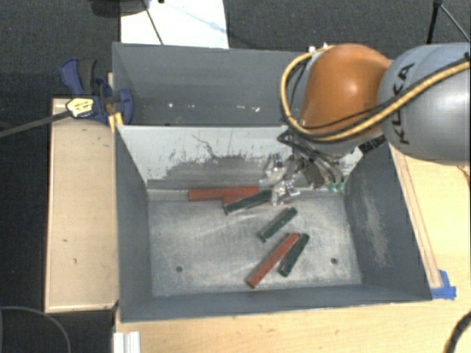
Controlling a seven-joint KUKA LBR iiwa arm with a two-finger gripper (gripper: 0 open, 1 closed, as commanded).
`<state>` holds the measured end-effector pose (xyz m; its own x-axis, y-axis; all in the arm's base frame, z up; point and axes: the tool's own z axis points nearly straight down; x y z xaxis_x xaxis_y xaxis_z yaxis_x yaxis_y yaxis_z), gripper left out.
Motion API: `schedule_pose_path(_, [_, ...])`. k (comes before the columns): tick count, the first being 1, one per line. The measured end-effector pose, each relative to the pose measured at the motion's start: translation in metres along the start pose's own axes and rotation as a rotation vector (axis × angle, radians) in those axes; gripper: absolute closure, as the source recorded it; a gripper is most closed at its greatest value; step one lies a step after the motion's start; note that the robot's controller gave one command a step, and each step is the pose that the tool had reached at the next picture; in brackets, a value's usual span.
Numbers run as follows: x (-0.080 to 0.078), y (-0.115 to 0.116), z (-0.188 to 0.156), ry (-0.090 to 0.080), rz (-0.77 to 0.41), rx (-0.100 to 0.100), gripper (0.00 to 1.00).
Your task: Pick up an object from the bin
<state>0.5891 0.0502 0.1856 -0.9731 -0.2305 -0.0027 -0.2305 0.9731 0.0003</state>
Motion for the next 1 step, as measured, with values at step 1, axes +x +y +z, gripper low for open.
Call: schedule_pose_path(1, [0.0000,0.0001,0.0000,0.000,0.001,0.000,1.00])
